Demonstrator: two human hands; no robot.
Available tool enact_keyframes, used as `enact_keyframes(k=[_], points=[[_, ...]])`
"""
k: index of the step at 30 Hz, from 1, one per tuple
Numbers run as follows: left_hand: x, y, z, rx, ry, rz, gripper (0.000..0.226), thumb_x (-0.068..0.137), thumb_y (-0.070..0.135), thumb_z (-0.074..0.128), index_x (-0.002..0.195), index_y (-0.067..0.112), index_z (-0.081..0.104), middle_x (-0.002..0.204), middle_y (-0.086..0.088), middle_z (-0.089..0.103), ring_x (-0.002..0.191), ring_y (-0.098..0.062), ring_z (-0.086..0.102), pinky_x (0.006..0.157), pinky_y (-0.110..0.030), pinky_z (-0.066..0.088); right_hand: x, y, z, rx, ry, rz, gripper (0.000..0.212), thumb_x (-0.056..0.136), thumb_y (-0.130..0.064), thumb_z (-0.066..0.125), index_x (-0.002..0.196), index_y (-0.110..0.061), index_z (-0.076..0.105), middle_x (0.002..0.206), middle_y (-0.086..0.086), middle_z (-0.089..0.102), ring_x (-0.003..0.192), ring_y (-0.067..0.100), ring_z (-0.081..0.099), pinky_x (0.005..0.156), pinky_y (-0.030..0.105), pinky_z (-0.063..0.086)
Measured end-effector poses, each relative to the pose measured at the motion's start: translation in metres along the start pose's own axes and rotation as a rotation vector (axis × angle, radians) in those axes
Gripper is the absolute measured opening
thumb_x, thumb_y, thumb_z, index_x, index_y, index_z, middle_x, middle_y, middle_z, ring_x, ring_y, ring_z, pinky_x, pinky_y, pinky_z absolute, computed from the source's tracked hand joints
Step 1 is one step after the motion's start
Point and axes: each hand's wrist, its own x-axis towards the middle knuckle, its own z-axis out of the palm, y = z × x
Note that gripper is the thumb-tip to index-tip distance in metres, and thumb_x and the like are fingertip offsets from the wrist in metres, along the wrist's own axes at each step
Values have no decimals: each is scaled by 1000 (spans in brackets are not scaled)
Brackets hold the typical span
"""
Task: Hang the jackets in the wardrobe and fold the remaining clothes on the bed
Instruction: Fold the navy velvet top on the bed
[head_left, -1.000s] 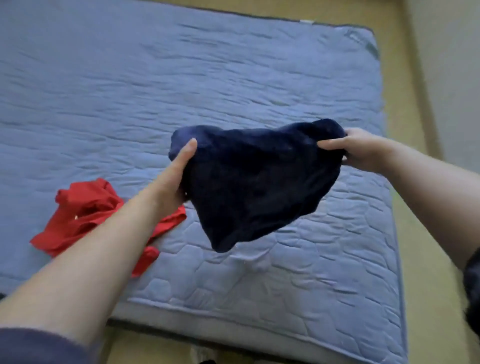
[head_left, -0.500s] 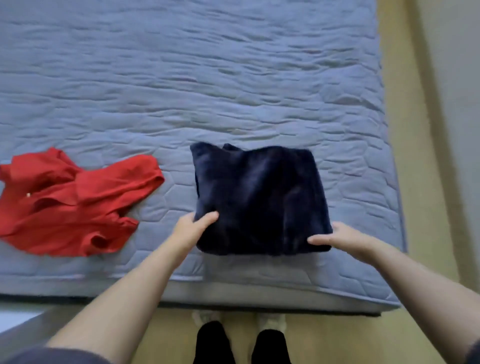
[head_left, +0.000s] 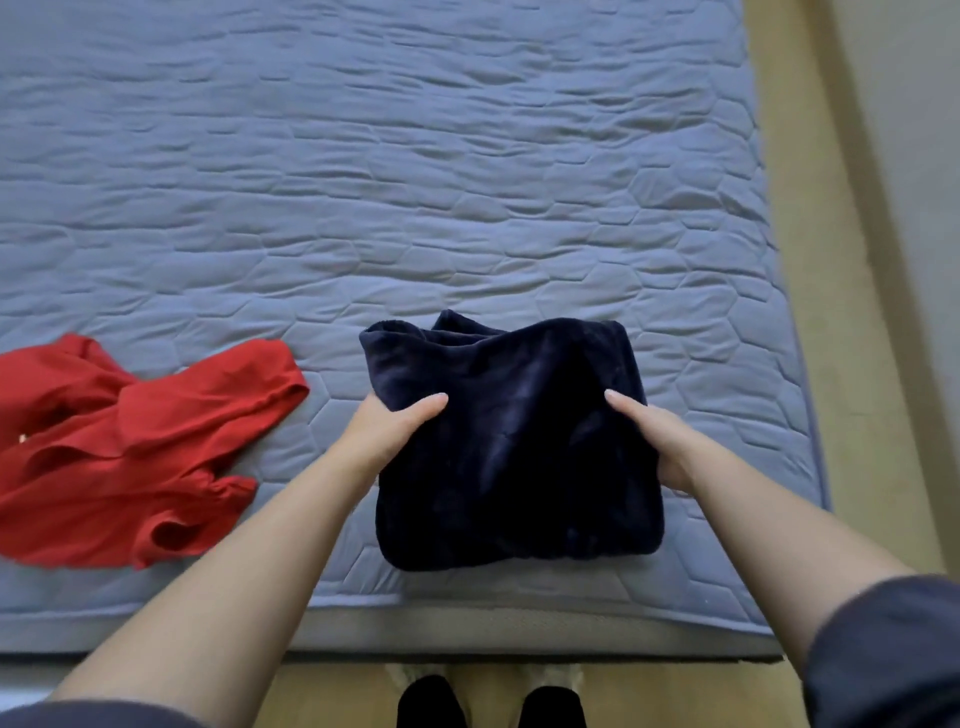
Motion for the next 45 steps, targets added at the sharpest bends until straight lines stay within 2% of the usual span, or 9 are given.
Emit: enact_keyframes(k=[5, 9, 16, 21, 25, 33, 40, 43, 45], points=[[2, -3, 4, -251, 87, 23, 21, 79, 12, 71, 99, 14, 67, 91, -5, 73, 84, -20, 70, 67, -28, 54, -6, 20, 1, 383, 91, -23, 20, 87, -12, 55, 102, -5, 67, 86, 13, 72, 73, 25, 70, 65, 33, 57], [27, 3, 12, -109, 74, 123, 11, 85, 23, 69, 96, 22, 66, 85, 6, 74, 78, -11, 70, 59, -17, 51, 1, 25, -19, 456, 176, 5, 16, 88, -7, 52, 98, -3, 64, 79, 14, 70, 66, 26, 67, 66, 33, 59], [103, 1, 38, 423, 258, -81, 69, 85, 56, 55, 132, 8, 40, 133, -13, 52, 119, -34, 52, 99, -43, 41, 55, 27, 6, -362, 585, -133, 50, 84, -18, 60, 130, -6, 41, 128, 18, 55, 115, 36, 54, 99, 45, 43], [17, 16, 27, 643, 405, 460, 56, 93, 29, 47, 142, 6, 35, 145, -14, 39, 134, -30, 36, 110, -43, 30, -5, 26, 29, -968, 663, -539, 79, 85, -26, 56, 152, -26, 14, 161, 4, 10, 147, 24, 9, 115, 50, 15], [-21, 2, 37, 1051, 194, 731, 62, 88, 39, 39, 147, 19, 36, 156, -9, 27, 145, -28, 21, 113, -52, 21, -20, 27, 67, -1210, 494, -748, 71, 87, -41, 43, 151, -35, 14, 161, -2, 5, 149, 26, 2, 113, 61, 8], [77, -87, 51, 1328, 162, 625, 64, 88, 36, 49, 149, 25, 31, 157, -15, 22, 146, -29, 18, 111, -60, 20, 89, 67, 86, -1467, 563, -610, 72, 84, -61, 30, 150, -40, 10, 162, 5, 2, 145, 42, 2, 97, 80, 15], [91, -94, 49, 1153, 195, 684, 68, 83, 39, 44, 149, 29, 29, 160, -9, 15, 148, -25, 11, 114, -58, 15, 99, 72, 85, -1394, 559, -659, 71, 86, -57, 31, 150, -43, 2, 158, -3, -17, 146, 35, -10, 103, 75, 4], [71, -92, 34, 654, 317, 415, 77, 83, 42, 62, 149, 26, 25, 160, -6, 12, 147, -24, 11, 116, -41, 16, 68, 69, 71, -1239, 534, -691, 70, 90, -48, 44, 151, -40, 9, 161, -6, -6, 148, 24, -6, 110, 67, 4], [56, -94, 24, 330, 354, 196, 89, 75, 47, 73, 146, 21, 26, 152, -4, 31, 140, -21, 30, 113, -33, 28, 49, 77, 56, -1045, 641, -617, 73, 90, -42, 49, 152, -34, 11, 162, -2, 5, 148, 21, 2, 113, 60, 8]])
